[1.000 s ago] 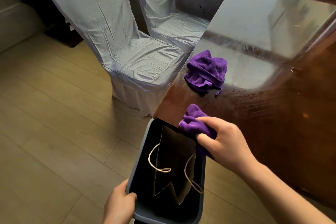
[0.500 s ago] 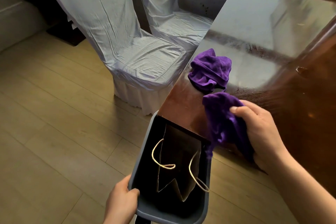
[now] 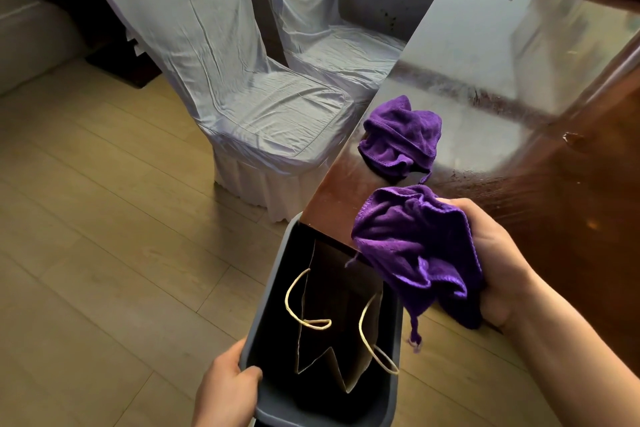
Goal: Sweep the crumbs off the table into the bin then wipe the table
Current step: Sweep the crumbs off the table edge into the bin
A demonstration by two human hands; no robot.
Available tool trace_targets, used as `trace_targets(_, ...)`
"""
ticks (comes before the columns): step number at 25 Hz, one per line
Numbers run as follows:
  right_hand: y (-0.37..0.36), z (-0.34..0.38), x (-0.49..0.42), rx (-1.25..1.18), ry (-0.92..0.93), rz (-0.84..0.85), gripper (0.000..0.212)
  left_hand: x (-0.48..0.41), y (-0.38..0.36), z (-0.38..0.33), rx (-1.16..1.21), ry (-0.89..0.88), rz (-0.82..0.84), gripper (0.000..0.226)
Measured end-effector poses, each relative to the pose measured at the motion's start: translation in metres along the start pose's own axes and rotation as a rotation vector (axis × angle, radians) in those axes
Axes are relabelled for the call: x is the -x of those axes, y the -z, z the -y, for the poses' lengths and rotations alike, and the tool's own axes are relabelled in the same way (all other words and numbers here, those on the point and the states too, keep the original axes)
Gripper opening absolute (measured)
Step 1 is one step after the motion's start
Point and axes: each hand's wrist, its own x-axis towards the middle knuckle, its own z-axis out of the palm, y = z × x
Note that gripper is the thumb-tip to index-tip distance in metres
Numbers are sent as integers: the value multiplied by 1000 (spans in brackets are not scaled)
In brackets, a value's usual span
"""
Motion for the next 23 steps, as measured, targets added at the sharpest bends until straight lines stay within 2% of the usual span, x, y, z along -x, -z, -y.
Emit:
trace_targets(3, 1, -1, 5, 112, 42, -44, 24, -3, 0, 4, 16, -2, 13, 42)
trace_targets(8, 29, 17, 7, 142, 200, -191, 23, -16, 2, 18, 26, 4, -28, 34)
trace_targets(12, 55, 34, 2, 171, 387, -411, 26, -35, 4, 34, 36, 51, -66, 31)
trace_targets(13, 59, 35, -1, 247, 436, -467, 25, -43, 5, 39, 51, 69, -75, 30)
trace_targets(14, 61, 33, -6, 422, 493, -527, 25, -51, 5, 44, 66, 86, -81, 30)
trace_targets(17, 56, 12, -22, 1167, 609, -616, 28, -75, 0, 58, 129, 151, -102, 29)
trace_targets(19, 45, -5, -30, 1350, 676, -582, 33, -93, -6, 66, 190, 207, -135, 28)
trace_targets(23, 24, -30, -53, 1508, 827, -601, 40, -135, -22, 79, 279, 304, -188, 24)
